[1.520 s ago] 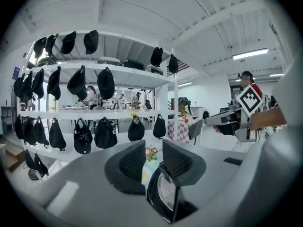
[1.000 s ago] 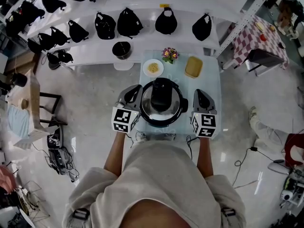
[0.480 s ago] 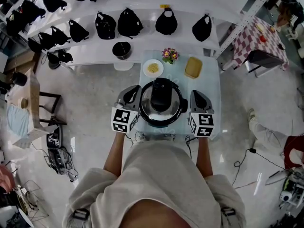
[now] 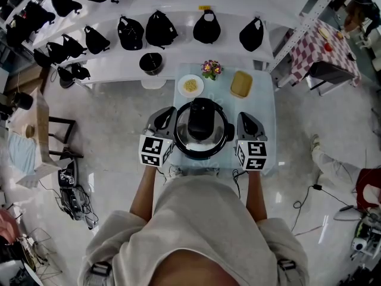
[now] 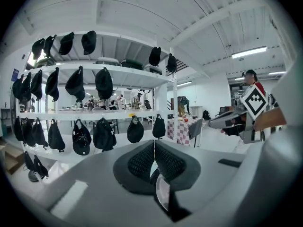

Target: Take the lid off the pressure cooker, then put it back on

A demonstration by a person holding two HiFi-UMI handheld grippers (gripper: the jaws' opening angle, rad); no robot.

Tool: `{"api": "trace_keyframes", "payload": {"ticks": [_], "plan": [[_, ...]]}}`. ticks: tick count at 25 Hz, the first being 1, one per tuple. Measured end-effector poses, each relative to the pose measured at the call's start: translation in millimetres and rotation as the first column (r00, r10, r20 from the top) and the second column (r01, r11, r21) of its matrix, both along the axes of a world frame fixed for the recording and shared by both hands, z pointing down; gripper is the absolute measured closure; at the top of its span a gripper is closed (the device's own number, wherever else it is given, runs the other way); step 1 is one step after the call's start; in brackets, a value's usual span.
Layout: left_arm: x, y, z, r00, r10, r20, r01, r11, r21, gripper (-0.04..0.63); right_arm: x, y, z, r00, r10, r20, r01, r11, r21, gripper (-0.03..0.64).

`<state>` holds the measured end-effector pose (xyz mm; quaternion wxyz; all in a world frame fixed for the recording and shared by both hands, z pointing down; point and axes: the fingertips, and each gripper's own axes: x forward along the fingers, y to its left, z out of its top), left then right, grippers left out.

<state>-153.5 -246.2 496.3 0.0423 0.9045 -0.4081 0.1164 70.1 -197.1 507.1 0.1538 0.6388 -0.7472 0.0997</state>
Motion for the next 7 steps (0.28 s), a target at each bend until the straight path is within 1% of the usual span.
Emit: {"api": "trace_keyframes", "payload": {"ticks": [7], "plan": [[2.8, 2.0, 3.4, 1.0, 0.0, 0.0, 0.0, 1.0, 0.0, 0.586, -1.3, 0.1, 4.2, 1.0, -0.011, -0.004, 0.011, 1.0, -0.001, 0.618]]}}
